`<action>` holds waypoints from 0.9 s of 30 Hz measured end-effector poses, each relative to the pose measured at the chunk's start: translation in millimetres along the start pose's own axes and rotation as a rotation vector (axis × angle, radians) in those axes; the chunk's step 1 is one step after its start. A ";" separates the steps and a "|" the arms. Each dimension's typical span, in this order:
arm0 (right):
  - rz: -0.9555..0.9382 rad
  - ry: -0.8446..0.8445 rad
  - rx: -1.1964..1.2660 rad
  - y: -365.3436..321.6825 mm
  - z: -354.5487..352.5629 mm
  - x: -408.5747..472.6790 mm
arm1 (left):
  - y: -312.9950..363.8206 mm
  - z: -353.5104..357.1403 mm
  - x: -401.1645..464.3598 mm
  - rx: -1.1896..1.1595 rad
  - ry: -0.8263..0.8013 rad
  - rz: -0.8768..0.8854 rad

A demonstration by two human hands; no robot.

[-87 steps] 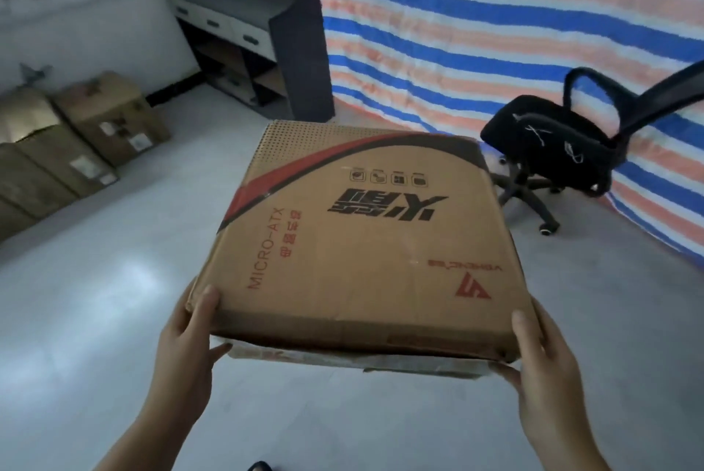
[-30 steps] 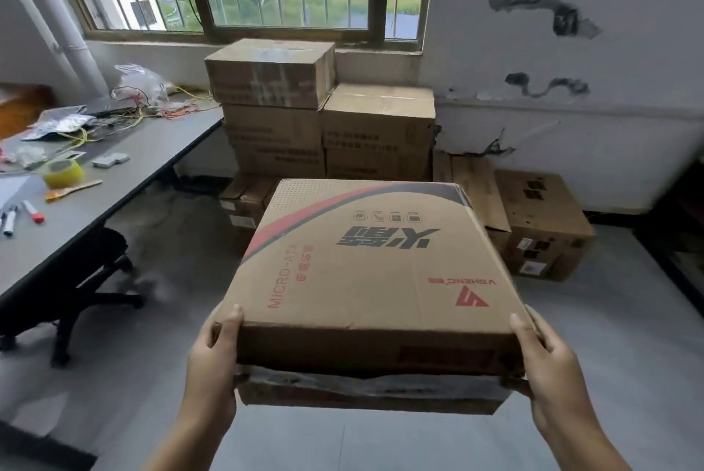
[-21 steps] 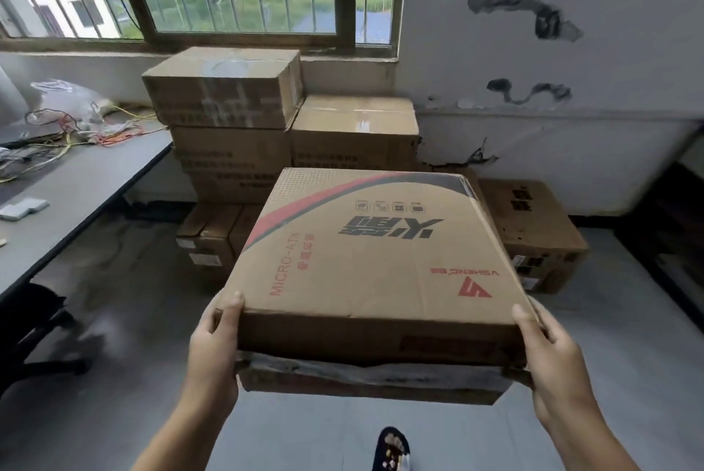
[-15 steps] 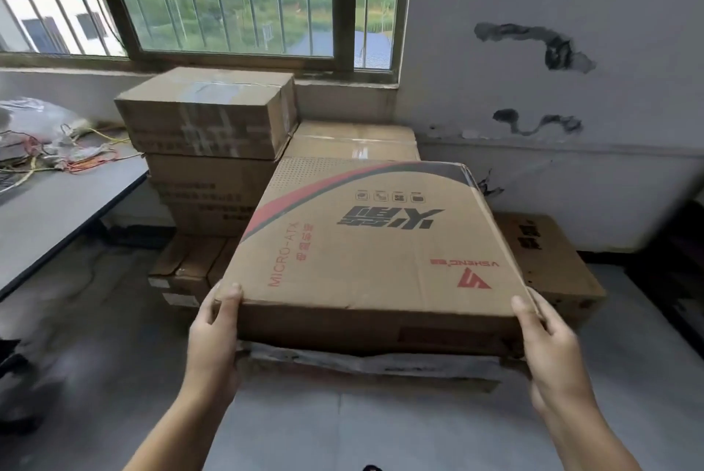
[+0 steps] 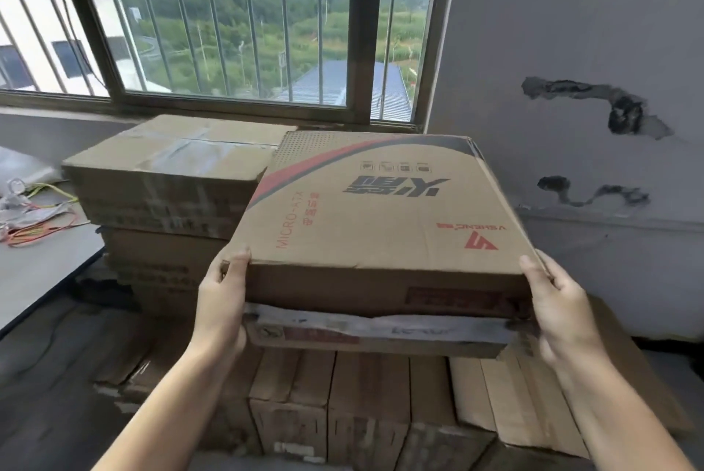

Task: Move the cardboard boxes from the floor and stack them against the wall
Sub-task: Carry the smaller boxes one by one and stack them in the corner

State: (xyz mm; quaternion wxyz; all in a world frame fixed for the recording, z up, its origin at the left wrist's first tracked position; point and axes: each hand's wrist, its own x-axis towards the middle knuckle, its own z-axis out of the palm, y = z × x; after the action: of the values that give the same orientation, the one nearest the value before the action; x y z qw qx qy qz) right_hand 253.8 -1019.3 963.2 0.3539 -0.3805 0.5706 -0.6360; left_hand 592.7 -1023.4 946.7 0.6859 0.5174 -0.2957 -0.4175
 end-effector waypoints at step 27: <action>0.169 0.040 -0.134 78.8 193.7 287.2 | -75.6 146.7 309.3 0.759 0.045 0.412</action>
State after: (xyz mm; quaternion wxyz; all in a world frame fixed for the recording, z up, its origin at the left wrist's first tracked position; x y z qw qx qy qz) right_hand 294.9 -1369.5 919.3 0.3686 -0.3412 0.6486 -0.5719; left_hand 597.0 -1371.9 908.7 0.5223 0.6723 -0.5102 -0.1221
